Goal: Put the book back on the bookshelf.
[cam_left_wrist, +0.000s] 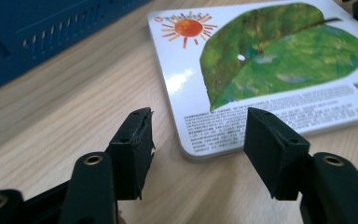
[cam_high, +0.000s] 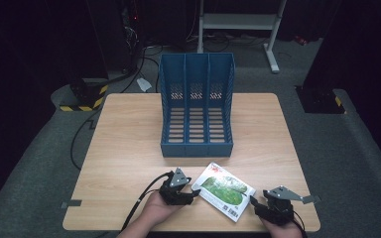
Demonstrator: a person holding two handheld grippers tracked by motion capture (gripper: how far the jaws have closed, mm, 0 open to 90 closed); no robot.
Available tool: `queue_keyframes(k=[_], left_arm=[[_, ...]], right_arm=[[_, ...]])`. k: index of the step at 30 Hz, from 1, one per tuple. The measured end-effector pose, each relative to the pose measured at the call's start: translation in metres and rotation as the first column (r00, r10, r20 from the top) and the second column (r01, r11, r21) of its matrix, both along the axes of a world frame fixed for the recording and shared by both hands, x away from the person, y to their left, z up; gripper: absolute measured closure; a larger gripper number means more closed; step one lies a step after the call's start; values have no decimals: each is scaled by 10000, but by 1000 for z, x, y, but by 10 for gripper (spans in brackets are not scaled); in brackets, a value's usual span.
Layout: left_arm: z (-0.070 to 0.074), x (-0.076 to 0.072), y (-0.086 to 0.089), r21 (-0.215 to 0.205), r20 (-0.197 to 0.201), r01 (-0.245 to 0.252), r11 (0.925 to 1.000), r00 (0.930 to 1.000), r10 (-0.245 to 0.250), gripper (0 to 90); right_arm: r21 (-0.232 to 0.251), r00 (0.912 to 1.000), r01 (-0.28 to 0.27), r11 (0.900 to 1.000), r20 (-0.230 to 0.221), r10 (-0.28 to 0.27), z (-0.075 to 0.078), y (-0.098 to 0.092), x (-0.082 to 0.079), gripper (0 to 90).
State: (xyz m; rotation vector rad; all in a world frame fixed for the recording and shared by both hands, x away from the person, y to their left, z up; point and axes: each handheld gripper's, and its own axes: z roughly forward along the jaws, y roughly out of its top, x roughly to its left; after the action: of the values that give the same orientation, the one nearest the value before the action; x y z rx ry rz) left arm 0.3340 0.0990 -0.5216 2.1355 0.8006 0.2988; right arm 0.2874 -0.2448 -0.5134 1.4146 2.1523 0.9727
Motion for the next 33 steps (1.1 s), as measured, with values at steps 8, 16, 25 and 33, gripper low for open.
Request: queue_keyframes(k=[8, 16, 25, 33], left_arm=[[-3, -15, 20, 405, 93, -517, 9978, 9986, 514, 419], [-2, -27, 35, 580, 23, -873, 9945, 9962, 873, 413], [-1, -38, 53, 578, -73, -1199, 9911, 9927, 1205, 424], [0, -47, 64, 570, -139, -1321, 9896, 9910, 1331, 439]], right_arm=[[79, 9981, -609, 9981, -36, 610, 4, 25, 21, 432], [31, 9915, -1296, 9916, -104, 1296, 3, 47, 35, 438], [18, 9824, -1861, 9825, -175, 1861, 4, 69, 45, 455], [22, 9801, -1978, 9802, -166, 1978, 4, 82, 50, 470]])
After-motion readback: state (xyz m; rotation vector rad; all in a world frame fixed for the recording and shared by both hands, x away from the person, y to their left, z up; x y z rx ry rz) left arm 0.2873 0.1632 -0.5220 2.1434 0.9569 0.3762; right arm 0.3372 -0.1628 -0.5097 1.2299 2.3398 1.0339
